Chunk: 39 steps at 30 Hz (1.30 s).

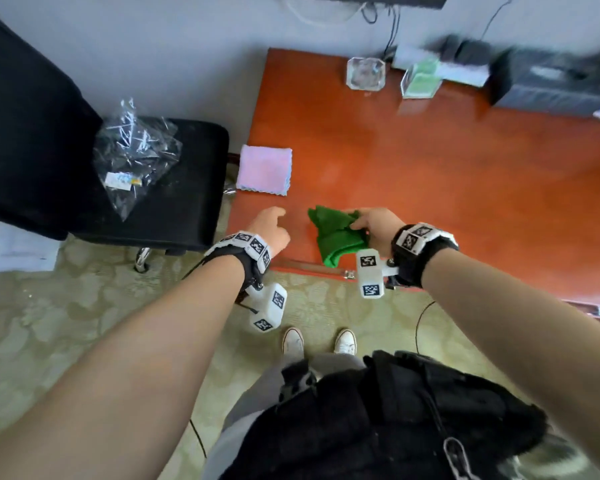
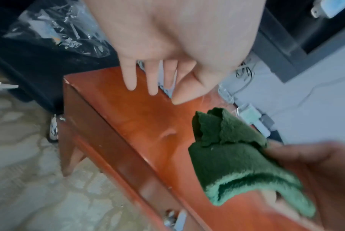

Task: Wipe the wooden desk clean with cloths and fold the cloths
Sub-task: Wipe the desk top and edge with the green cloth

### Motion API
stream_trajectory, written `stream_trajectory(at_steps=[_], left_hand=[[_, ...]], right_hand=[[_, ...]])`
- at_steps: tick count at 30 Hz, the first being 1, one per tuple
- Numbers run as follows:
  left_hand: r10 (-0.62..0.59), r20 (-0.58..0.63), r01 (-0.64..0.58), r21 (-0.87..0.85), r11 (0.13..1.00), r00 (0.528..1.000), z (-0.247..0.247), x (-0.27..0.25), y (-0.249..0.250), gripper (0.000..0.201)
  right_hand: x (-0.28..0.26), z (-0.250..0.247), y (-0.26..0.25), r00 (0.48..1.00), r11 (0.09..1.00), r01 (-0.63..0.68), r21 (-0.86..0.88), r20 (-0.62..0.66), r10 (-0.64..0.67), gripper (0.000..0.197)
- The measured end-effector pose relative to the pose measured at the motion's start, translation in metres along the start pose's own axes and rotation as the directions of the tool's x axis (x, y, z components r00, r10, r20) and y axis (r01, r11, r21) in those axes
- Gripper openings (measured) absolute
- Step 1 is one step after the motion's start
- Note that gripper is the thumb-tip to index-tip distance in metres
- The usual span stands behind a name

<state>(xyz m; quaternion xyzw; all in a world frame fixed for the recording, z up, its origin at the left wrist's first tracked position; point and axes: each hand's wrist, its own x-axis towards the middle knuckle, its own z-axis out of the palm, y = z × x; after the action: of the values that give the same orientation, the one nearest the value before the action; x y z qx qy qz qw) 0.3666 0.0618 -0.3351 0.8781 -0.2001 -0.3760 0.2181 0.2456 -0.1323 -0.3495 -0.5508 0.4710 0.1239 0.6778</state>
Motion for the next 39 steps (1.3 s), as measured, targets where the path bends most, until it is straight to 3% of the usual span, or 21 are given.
stream_trajectory(at_steps=[5,9,12,14,18,24,29,33,36,39], left_hand=[[-0.104,0.186,0.148,-0.238,0.960,0.977,-0.009,-0.003,0.048,0.048],[-0.064,0.321,0.255,-0.598,0.760,0.945,-0.006,-0.010,0.075,0.019],[-0.038,0.280,0.252,-0.788,0.562,0.959,-0.007,-0.010,0.092,0.012],[-0.035,0.232,0.219,-0.847,0.485,0.972,-0.009,-0.009,0.100,0.011],[0.045,0.159,0.110,-0.835,0.540,0.986,-0.016,-0.011,0.103,0.031],[0.123,0.190,0.078,-0.793,0.604,0.974,-0.019,-0.014,0.095,0.042],[0.176,0.207,0.040,-0.748,0.663,0.962,-0.023,-0.020,0.096,0.036],[0.131,0.248,0.093,-0.721,0.687,0.960,-0.020,-0.019,0.091,0.033],[0.052,0.266,0.164,-0.726,0.668,0.962,-0.016,-0.019,0.087,0.026],[0.036,0.244,0.155,-0.718,0.679,0.969,-0.013,-0.022,0.087,0.011]], right_hand=[[-0.027,-0.026,-0.031,0.988,0.970,0.024,0.241,0.142,-0.060,0.049],[-0.042,-0.033,-0.045,0.949,0.909,0.105,0.403,0.233,-0.213,0.063],[-0.044,-0.033,-0.052,0.941,0.891,0.121,0.437,0.235,-0.243,0.067],[-0.045,-0.035,-0.054,0.944,0.893,0.128,0.432,0.222,-0.243,0.068],[-0.048,-0.039,-0.050,0.958,0.901,0.126,0.415,0.183,-0.219,0.071],[-0.049,-0.044,-0.042,0.955,0.898,0.133,0.419,0.188,-0.229,0.066],[-0.048,-0.043,-0.042,0.973,0.911,0.124,0.394,0.132,-0.189,0.047],[-0.054,-0.039,-0.044,0.978,0.933,0.130,0.336,0.111,-0.176,0.023],[-0.055,-0.037,-0.042,0.963,0.948,0.236,0.213,0.081,-0.258,0.019],[-0.046,-0.036,-0.036,0.944,0.945,0.326,0.007,0.049,-0.326,0.019]])
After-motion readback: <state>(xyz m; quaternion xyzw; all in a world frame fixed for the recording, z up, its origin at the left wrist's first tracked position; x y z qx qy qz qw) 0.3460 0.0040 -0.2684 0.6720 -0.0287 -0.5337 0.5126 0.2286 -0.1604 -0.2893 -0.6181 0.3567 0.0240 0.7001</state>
